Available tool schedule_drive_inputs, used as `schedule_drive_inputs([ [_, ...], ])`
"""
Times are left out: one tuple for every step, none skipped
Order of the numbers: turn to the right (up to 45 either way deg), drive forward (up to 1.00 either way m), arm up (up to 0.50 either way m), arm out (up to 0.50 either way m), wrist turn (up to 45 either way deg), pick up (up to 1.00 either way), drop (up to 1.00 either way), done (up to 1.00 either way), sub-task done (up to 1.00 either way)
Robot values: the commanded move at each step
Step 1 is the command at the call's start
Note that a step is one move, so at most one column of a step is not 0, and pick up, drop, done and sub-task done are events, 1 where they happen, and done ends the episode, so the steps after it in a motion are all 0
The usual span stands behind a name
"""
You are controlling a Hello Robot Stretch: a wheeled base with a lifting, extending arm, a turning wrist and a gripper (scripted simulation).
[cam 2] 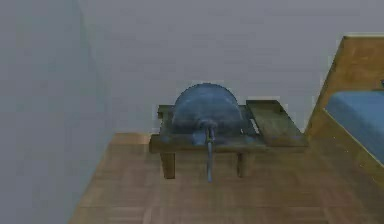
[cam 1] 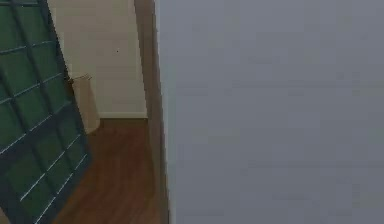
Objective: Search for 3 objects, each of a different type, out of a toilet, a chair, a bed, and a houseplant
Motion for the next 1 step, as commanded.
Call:
schedule_drive_inputs([
  [-45.0, 0.0, 0.0, 0.0, 0.0, 0.0, 0.0, 0.0, 0.0],
])
